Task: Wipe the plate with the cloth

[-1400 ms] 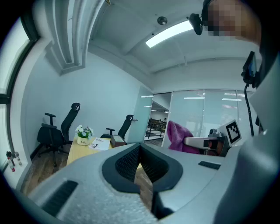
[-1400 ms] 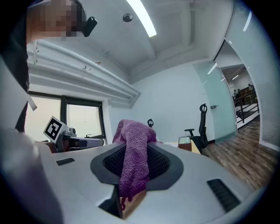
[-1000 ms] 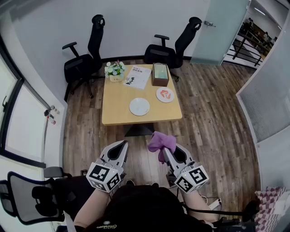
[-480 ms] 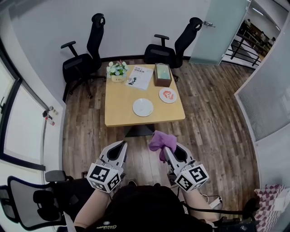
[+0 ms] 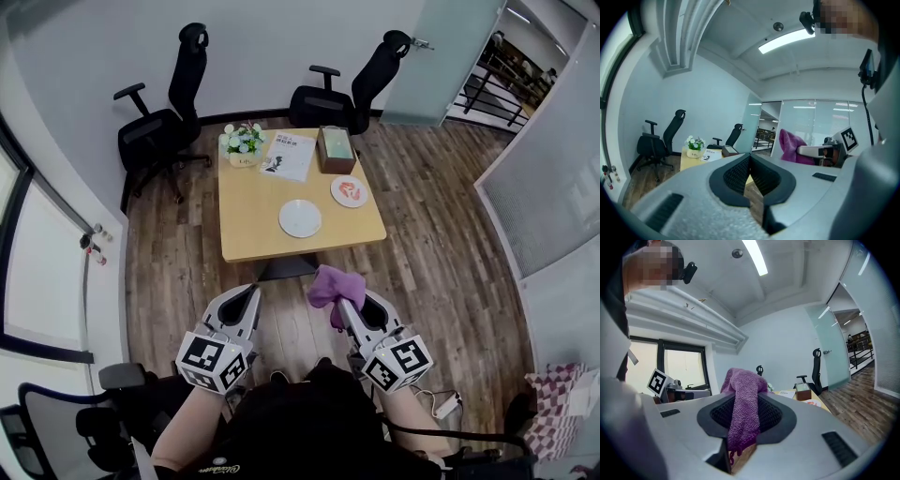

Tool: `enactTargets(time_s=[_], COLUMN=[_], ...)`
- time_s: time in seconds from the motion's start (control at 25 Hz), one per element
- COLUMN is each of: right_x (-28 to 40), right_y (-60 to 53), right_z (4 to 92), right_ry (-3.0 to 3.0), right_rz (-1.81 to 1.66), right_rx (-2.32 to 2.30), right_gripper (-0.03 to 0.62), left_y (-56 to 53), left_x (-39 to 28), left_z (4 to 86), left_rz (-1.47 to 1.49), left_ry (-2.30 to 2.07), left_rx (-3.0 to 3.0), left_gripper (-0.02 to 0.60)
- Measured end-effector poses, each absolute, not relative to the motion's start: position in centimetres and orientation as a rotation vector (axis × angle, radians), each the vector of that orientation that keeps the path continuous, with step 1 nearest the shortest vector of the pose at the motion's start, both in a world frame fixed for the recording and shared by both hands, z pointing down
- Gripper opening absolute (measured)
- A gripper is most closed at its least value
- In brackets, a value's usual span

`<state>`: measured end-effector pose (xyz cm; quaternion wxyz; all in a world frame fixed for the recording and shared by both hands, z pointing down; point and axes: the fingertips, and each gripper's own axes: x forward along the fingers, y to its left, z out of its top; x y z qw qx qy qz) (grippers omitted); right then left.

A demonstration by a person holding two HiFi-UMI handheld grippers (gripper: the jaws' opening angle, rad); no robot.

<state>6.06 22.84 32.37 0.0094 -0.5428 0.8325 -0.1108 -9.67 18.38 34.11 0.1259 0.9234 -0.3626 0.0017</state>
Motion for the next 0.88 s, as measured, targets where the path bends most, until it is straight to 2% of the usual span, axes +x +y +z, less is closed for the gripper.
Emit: enactTargets(time_s=[0.56,0.88], right_x=[5.2,8.7], right_y=[19.0,11.9], right_z=[32.6,34.4], right_ry=[2.629,2.638], right_rz=[-0.327,-0.388], right_rx=[-1.658,-1.629], right_gripper=[0.097,0.097], left_y=[15.5,8.8], left_x=[-8.6,-5.3], left_z=[34.0,35.9], left_rz=[-0.002,0.068], left_ry=[-1.049,-1.075], left_rx=[2.701,2.656], left_gripper=[-0.006,-0.006])
